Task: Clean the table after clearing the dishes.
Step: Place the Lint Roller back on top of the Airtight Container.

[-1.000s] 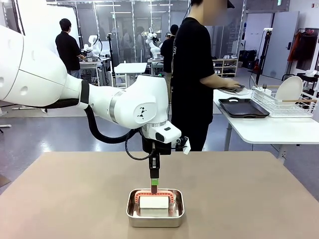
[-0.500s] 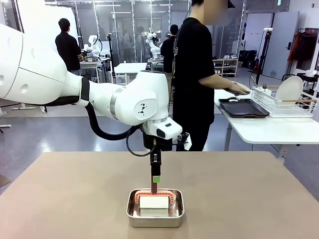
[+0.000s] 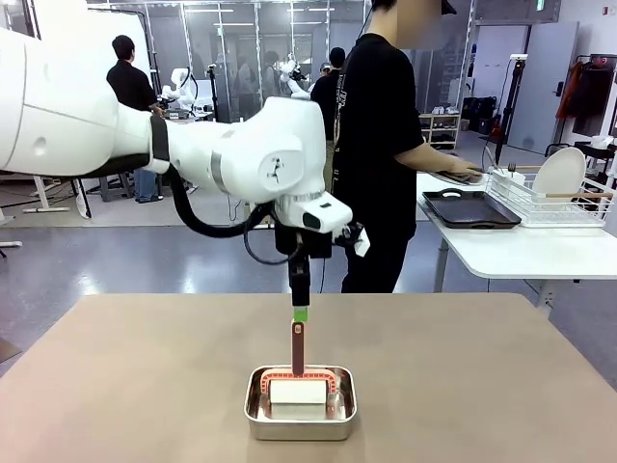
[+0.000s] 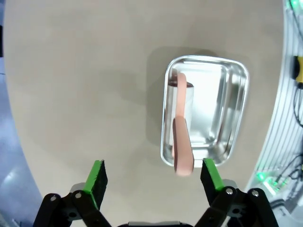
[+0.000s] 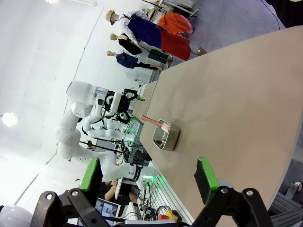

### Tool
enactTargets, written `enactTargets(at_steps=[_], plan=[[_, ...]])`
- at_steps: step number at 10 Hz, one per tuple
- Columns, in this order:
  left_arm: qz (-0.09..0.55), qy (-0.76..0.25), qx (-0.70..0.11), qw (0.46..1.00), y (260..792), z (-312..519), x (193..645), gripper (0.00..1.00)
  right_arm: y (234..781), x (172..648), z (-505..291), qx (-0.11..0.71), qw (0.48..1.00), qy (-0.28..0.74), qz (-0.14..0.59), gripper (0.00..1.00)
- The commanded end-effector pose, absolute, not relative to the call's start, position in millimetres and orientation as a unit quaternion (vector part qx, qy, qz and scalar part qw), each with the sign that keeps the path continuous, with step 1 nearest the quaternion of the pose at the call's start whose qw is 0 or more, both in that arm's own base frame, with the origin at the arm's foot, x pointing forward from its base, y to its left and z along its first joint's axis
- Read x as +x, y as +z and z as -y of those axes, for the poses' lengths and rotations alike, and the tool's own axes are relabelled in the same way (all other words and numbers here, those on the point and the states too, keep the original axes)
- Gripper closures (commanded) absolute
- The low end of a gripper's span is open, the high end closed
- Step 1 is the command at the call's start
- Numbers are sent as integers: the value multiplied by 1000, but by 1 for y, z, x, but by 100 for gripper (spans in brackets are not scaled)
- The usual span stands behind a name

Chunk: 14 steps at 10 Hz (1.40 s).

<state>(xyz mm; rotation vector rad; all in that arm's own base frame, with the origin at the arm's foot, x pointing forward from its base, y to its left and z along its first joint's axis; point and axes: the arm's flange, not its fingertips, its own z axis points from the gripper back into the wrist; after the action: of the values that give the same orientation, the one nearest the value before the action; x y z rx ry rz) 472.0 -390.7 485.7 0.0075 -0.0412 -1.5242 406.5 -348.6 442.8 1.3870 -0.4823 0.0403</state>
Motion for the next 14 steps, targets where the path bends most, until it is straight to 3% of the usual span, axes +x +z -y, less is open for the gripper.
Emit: enactTargets(at_steps=[1, 5, 8, 14], plan=[[-8, -654, -10, 756, 517, 379, 476, 0, 444, 402, 345, 628, 745, 21, 223, 0], [13, -503, -62, 862, 578, 284, 504, 0, 444, 402, 345, 628, 745, 21, 223, 0], [57, -384, -124, 913, 620, 180, 496, 0, 444, 402, 345, 628, 745, 21, 223, 0], [54, -391, -123, 910, 633, 167, 513, 0, 444, 402, 345, 628, 745, 21, 223, 0]])
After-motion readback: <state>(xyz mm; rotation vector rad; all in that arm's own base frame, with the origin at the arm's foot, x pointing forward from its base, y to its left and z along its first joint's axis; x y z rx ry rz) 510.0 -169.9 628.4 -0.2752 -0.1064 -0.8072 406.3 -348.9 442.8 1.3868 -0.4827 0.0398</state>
